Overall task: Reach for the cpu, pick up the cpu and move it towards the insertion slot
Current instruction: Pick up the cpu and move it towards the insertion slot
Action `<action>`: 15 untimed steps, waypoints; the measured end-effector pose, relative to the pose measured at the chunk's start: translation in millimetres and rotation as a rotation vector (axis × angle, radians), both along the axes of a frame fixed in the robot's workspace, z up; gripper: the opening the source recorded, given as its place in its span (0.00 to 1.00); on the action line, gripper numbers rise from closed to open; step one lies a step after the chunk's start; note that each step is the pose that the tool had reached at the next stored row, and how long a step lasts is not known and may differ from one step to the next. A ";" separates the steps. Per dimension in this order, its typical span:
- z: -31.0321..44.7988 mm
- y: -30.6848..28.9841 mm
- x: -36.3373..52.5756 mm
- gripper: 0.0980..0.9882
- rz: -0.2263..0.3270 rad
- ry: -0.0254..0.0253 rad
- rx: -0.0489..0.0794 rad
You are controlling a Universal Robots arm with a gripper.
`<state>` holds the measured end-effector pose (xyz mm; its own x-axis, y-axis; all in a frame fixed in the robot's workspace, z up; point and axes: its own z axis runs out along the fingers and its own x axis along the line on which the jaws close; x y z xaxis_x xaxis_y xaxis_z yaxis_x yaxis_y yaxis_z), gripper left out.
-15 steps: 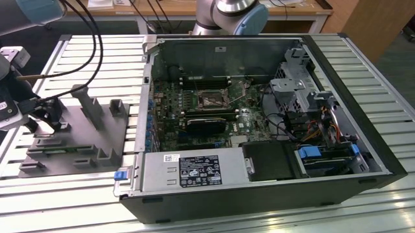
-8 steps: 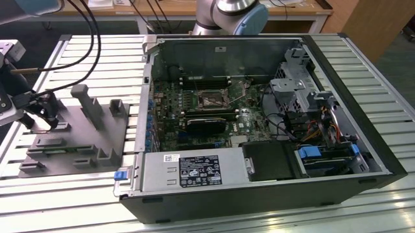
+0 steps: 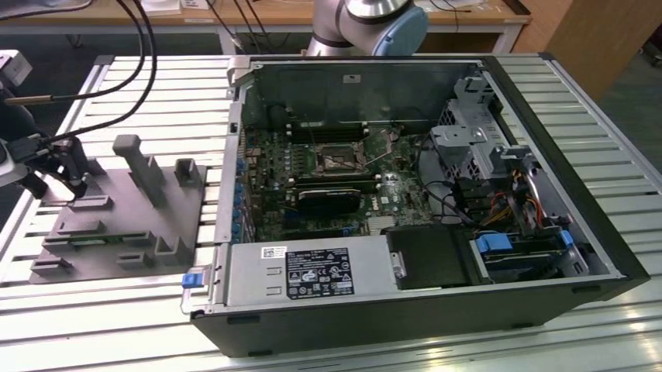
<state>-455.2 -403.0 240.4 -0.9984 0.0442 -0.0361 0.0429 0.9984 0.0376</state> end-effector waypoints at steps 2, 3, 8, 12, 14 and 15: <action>5.2 0.0 0.0 0.50 0.000 -0.0001 0.000; 8.2 0.0 0.0 0.50 0.000 -0.0003 0.000; 21.9 0.0 0.0 0.50 0.000 -0.0008 0.000; 32.4 0.0 0.0 0.50 0.000 -0.0012 0.000; 37.3 0.0 0.0 0.50 0.000 -0.0015 0.000; 39.9 0.0 0.0 0.50 0.000 -0.0014 0.000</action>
